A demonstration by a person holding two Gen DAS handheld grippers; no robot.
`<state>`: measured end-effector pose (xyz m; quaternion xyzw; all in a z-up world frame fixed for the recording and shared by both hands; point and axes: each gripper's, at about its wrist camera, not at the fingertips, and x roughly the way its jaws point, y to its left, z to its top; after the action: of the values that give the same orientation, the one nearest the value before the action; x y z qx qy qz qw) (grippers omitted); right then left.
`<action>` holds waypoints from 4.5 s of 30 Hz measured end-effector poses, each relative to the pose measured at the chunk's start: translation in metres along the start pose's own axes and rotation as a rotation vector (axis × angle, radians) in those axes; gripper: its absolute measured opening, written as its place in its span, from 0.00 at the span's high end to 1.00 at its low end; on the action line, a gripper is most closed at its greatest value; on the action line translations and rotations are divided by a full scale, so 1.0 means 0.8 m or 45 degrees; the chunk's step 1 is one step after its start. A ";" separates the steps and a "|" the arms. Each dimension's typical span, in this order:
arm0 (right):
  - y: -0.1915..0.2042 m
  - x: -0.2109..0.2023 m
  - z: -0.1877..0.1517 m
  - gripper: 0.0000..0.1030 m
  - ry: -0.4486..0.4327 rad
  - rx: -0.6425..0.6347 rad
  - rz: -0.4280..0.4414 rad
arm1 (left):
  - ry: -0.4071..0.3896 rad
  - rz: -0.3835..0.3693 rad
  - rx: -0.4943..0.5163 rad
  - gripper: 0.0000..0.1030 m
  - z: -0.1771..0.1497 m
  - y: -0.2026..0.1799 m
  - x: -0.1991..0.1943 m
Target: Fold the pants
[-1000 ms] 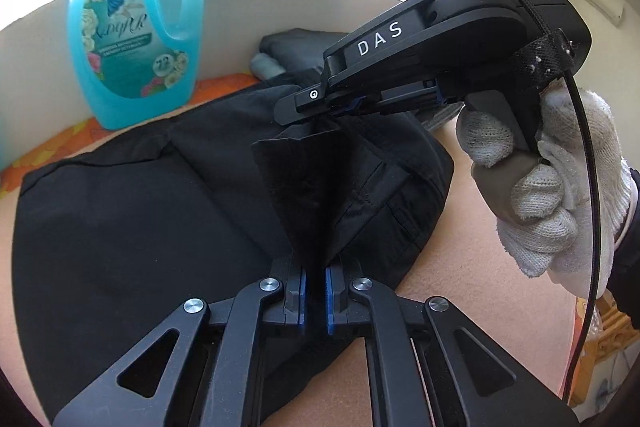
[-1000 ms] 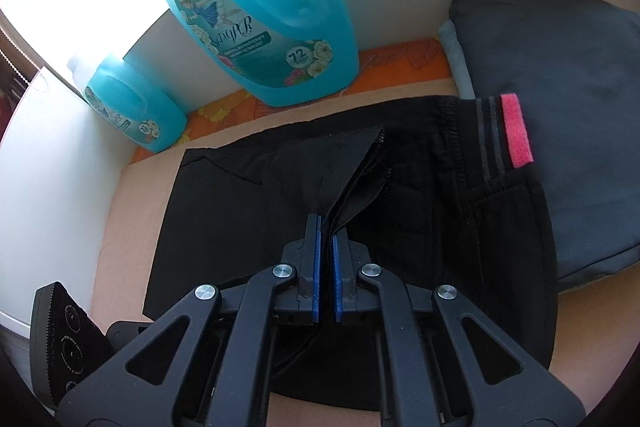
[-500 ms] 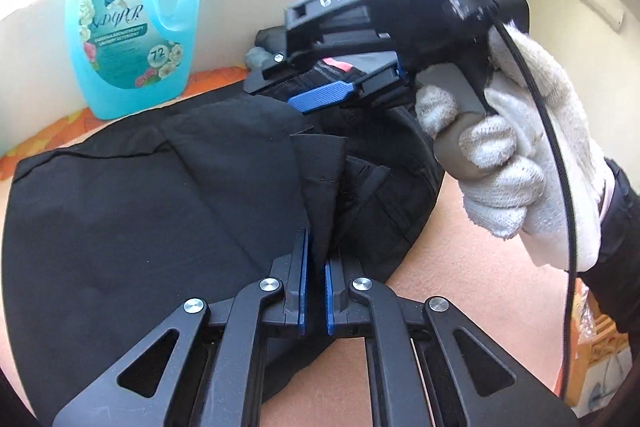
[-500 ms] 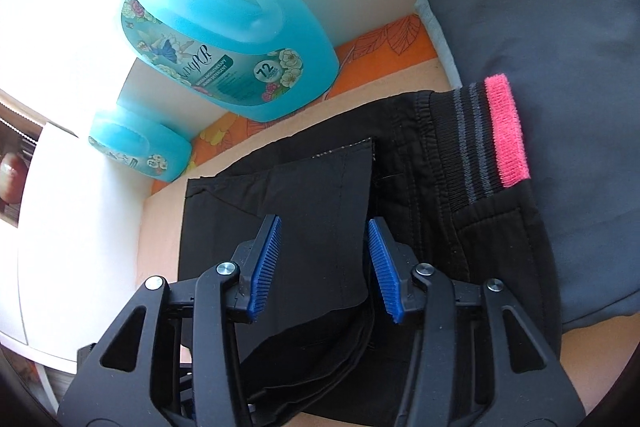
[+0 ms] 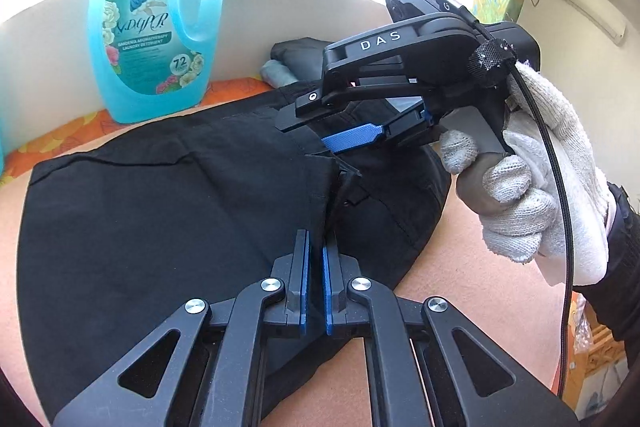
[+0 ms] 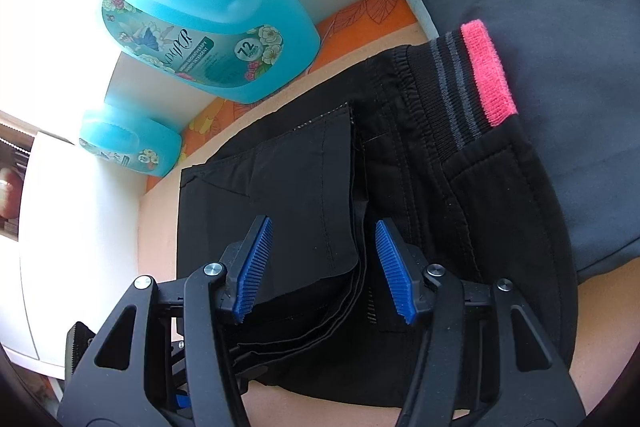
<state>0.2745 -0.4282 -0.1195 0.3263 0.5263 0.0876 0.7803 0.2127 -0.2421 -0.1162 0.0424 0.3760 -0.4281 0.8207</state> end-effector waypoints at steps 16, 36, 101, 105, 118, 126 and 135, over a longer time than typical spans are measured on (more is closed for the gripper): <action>0.053 0.008 -0.008 0.95 -0.139 -0.255 -0.066 | 0.020 -0.028 -0.018 0.96 -0.003 0.008 0.013; 0.031 -0.048 -0.007 0.71 -0.256 -0.540 -0.394 | 0.055 -0.023 0.047 0.85 -0.004 0.001 -0.022; 0.286 0.207 -0.023 0.92 0.179 -0.702 -0.356 | 0.077 0.257 -0.410 0.47 -0.071 0.167 -0.081; 0.276 0.189 -0.015 0.93 0.152 -0.649 -0.282 | 0.073 0.141 -0.464 0.91 -0.066 0.173 -0.068; 0.333 0.162 -0.052 0.93 0.071 -0.620 -0.043 | -0.113 0.163 -0.419 0.95 -0.078 0.159 -0.149; 0.415 0.190 -0.097 0.93 0.103 -0.681 0.121 | -0.175 0.317 -0.406 0.95 -0.108 0.160 -0.245; 0.454 0.194 -0.125 0.94 0.130 -0.710 0.235 | -0.165 0.444 -0.358 0.95 -0.120 0.126 -0.298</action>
<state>0.3282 -0.0314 -0.0430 0.1411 0.4885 0.3157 0.8011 0.1475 0.0185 -0.0543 -0.0354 0.3655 -0.2250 0.9025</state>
